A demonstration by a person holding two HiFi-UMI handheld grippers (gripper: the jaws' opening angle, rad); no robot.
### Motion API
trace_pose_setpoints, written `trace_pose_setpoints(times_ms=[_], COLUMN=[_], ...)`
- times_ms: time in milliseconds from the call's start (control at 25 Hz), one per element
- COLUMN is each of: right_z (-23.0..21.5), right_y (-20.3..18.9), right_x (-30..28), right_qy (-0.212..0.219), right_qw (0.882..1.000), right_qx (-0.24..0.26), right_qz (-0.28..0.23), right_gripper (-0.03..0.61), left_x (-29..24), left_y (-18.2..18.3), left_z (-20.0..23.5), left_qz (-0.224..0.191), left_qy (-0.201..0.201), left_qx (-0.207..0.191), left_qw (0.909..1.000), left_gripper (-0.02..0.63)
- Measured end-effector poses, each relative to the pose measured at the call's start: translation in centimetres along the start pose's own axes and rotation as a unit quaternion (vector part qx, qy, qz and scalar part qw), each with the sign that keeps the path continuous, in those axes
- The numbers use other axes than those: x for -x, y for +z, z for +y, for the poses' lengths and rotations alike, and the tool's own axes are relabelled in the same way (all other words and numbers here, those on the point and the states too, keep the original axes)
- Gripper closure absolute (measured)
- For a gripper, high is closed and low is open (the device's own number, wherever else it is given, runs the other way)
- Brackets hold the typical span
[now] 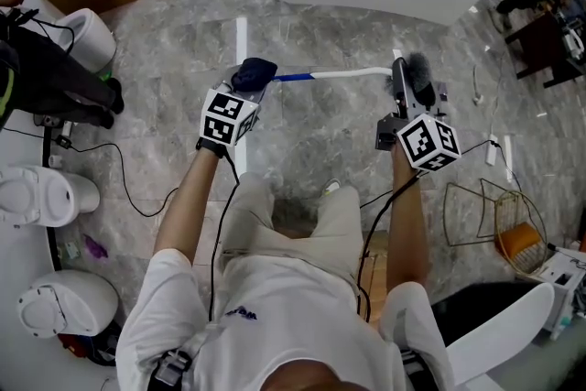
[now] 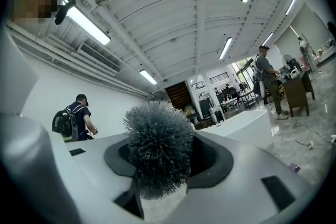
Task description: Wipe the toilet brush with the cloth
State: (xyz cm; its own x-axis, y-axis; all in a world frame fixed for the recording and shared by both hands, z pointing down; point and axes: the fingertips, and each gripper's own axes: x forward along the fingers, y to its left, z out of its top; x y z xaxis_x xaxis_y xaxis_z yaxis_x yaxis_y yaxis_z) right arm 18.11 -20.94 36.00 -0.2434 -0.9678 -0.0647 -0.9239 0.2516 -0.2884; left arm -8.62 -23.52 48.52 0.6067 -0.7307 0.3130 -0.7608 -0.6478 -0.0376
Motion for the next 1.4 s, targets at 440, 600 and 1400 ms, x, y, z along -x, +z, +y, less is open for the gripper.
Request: trace_pose_setpoints(times_ms=[440,600,1400], right_z=[9.1,8.9,6.3], right_y=[-5.7,-5.8,-4.2], right_x=[-1.4,-1.2,-0.3], right_qy=[0.04,0.032,-0.003], right_qw=[0.988,0.986,0.988], right_qx=[0.139,0.159,0.148], right_qz=[0.045,0.043,0.031], right_gripper=[0.359,0.359,0.36], left_x=[2.0,2.9,3.7], left_y=[4.7,5.6,5.8], left_z=[-2.8,-3.3,-3.8], left_qz=[-0.094,-0.103,-0.11], left_qy=[0.055,0.06,0.054], left_qx=[0.055,0.031,0.029], left_qw=[0.9924,0.9924,0.992], left_gripper=[0.556,0.557,0.555])
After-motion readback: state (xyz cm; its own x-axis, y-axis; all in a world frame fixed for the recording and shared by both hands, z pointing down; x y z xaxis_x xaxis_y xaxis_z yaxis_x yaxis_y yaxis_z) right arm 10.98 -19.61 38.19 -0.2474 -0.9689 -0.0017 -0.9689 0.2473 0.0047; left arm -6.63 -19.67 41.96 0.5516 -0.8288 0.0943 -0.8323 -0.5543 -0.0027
